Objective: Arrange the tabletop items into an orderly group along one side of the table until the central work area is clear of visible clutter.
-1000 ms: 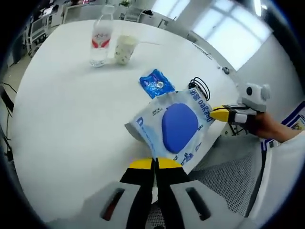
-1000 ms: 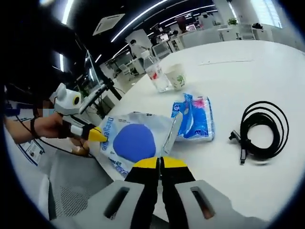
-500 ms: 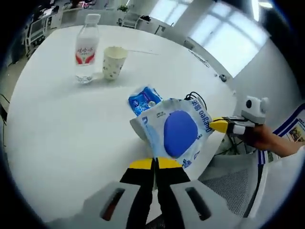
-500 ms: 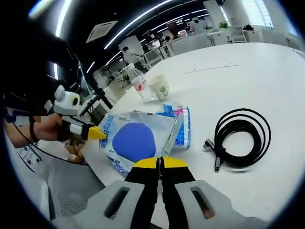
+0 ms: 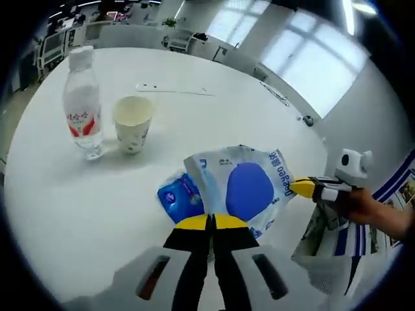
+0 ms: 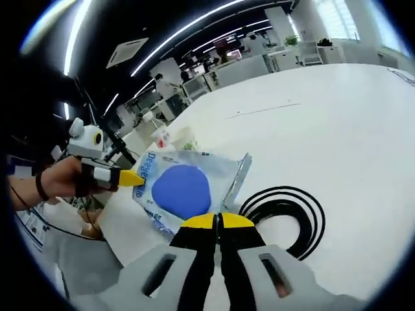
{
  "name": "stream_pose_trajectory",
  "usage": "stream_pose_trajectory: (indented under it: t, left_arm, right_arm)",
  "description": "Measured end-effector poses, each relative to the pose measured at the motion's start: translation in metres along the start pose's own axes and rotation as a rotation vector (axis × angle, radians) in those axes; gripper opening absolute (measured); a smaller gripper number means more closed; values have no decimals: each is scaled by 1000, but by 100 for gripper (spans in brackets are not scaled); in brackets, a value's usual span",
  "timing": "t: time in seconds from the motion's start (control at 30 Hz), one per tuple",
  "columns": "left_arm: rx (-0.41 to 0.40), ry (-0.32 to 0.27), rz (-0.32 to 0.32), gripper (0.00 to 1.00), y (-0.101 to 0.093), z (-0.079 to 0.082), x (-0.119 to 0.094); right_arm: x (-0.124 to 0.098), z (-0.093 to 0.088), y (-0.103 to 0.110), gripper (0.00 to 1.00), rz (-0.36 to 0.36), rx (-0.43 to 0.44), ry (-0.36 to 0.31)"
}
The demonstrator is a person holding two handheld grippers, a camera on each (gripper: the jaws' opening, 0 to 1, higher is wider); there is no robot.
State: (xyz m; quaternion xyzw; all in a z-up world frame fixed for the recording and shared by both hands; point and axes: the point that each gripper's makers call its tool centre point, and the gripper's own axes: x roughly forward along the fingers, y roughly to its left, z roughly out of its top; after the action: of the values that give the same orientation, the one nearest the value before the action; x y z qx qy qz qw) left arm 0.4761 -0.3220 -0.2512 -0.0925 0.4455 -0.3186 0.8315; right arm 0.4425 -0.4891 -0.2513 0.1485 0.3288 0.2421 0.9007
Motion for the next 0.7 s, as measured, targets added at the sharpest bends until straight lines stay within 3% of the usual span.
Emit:
stream_pose_trajectory:
  t: [0.37, 0.7]
  left_arm:
    - [-27, -18, 58, 0, 8, 47, 42]
    - [-142, -73, 133, 0, 27, 74, 67]
  right_arm:
    - [25, 38, -39, 0, -26, -9, -16]
    - [57, 66, -66, 0, -39, 16, -20]
